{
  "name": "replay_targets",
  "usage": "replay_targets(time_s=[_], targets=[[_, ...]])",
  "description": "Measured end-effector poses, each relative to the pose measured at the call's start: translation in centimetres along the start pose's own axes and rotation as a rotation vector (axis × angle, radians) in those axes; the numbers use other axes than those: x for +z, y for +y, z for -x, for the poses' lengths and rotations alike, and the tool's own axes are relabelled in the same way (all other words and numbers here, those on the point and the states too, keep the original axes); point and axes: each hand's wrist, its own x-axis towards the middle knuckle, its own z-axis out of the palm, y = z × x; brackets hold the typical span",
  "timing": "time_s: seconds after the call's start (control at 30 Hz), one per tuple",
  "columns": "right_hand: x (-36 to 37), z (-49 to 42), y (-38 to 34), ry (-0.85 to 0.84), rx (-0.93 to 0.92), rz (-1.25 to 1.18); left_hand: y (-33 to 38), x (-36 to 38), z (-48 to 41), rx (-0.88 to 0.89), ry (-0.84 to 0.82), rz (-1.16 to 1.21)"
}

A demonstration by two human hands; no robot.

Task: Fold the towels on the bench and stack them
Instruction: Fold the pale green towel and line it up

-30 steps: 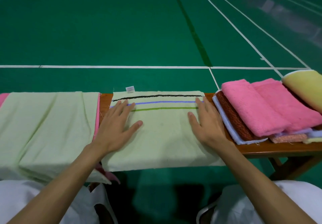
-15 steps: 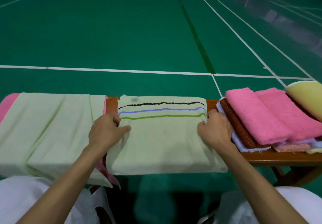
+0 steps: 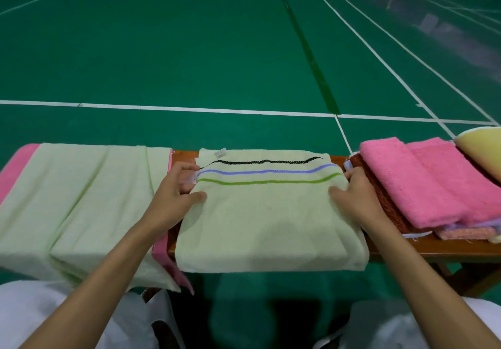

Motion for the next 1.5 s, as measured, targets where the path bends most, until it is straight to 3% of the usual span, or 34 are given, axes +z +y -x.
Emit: replay_targets(time_s=[0.33, 0.63, 0.93, 1.1, 1.2, 1.37, 1.5], targets=[[-2.0, -0.5, 0.1, -0.341, -0.066, -0.342, 0.5, -1.5, 0.4, 0.040, -0.107, 0.004], [-4.3, 1.6, -1.4, -0.263, -0.162, -0.398, 2.5, -4.7, 0.5, -0.028, -0.065, -0.032], [-8.1, 1.8, -3.8, -0.276, -0.269, -0.163, 5.2, -6.0, 1.6, 0.179, 0.020, -0.234], [-8.4, 0.6, -4.7, -0.079, -0.376, 0.291, 5.9, -5.4, 1.1, 0.146, 0.012, -0.286], [-8.1, -0.3, -5.2, 0.020, -0.364, 0.391, 6.0, -4.2, 0.0, 0.135, 0.029, -0.229], [-7.3, -0.3, -6.5, 0.193, -0.380, -0.201, 7.7, -3.3, -1.2, 0.239, 0.101, 0.074], [-8.3, 1.0, -6.7, 0.198, -0.496, -0.320, 8.4, -4.2, -0.8, 0.349, 0.138, 0.193]])
